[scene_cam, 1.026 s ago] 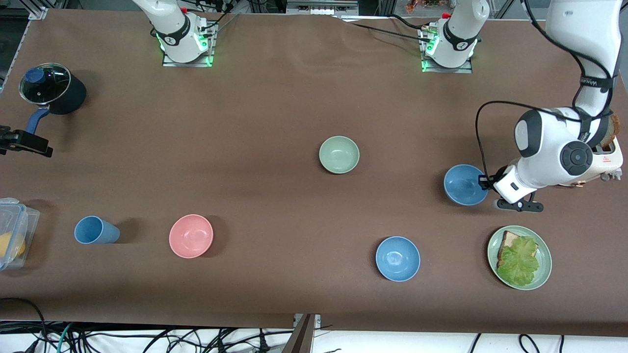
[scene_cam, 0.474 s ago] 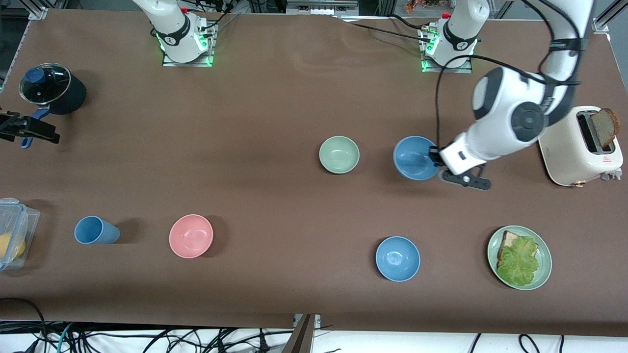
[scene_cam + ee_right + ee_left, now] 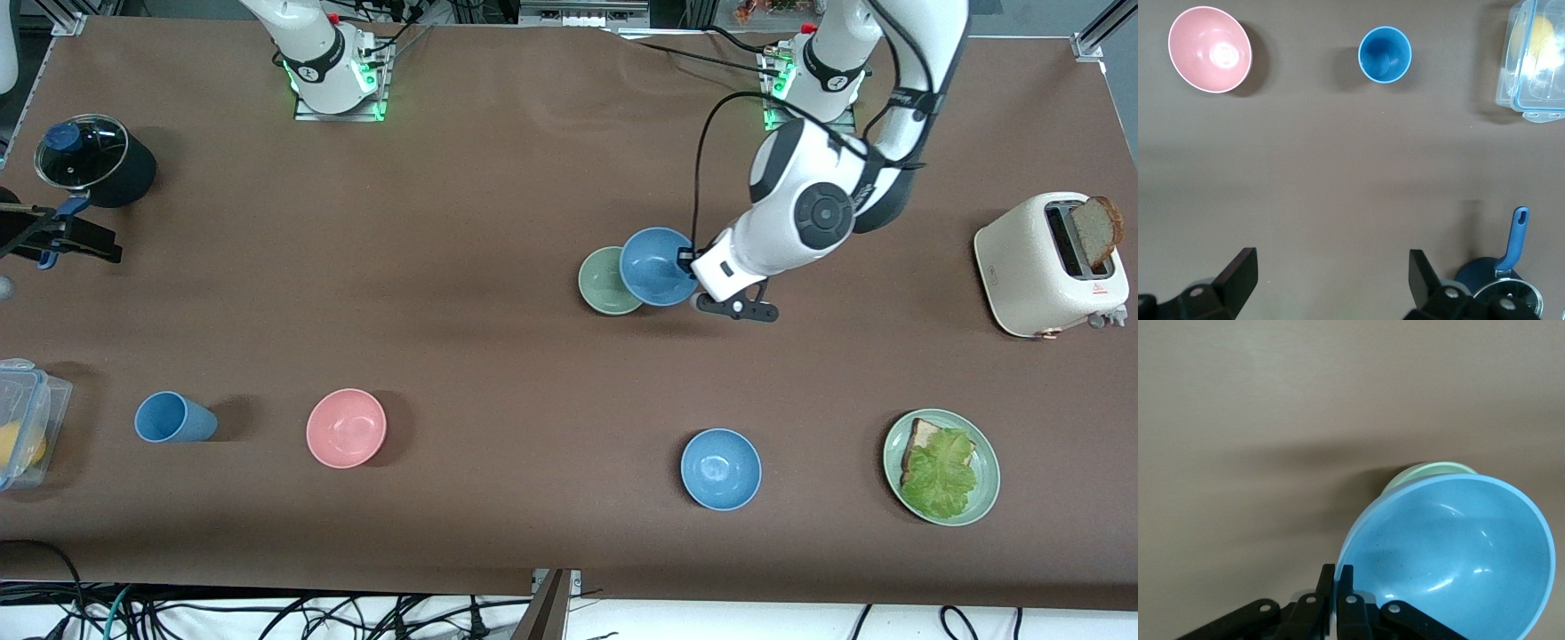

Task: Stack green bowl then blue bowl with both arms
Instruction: 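Carry the light blue bowl with the left gripper over the green bowl, then lower the blue bowl into the green bowl and open the left gripper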

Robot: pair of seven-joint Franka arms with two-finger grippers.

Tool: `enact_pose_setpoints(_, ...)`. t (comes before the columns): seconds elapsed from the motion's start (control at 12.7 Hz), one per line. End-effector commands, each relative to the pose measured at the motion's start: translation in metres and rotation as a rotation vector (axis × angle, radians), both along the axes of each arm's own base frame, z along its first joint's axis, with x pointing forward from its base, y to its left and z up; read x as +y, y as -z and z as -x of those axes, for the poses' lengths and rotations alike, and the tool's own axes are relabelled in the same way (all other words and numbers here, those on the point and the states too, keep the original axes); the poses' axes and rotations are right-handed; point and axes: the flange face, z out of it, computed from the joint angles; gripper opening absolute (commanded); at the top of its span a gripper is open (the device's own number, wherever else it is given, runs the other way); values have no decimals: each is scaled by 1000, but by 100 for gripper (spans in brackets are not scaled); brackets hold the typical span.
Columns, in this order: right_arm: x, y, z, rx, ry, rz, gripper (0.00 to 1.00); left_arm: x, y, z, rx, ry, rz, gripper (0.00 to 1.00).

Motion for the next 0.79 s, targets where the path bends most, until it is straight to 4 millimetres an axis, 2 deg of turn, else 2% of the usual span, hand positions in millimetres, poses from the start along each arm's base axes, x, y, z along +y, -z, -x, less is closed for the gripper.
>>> enact_pose_setpoints(0.0,7,-2,0,-8,-12,-13,100,-37,28,0,-18,-28,2,0)
enact_pose_setpoints(0.16,8,-2,0,-8,-14,-15,100,-51,41,5,-35,-16,2,0)
enact_pose_setpoints(0.32,8,-2,0,-8,-14,-15,100,-64,44,13,-32,-31,-6,0)
enact_pose_setpoints(0.71,8,-2,0,-8,-14,-15,100,-66,60,21,-13,-6,-28,0)
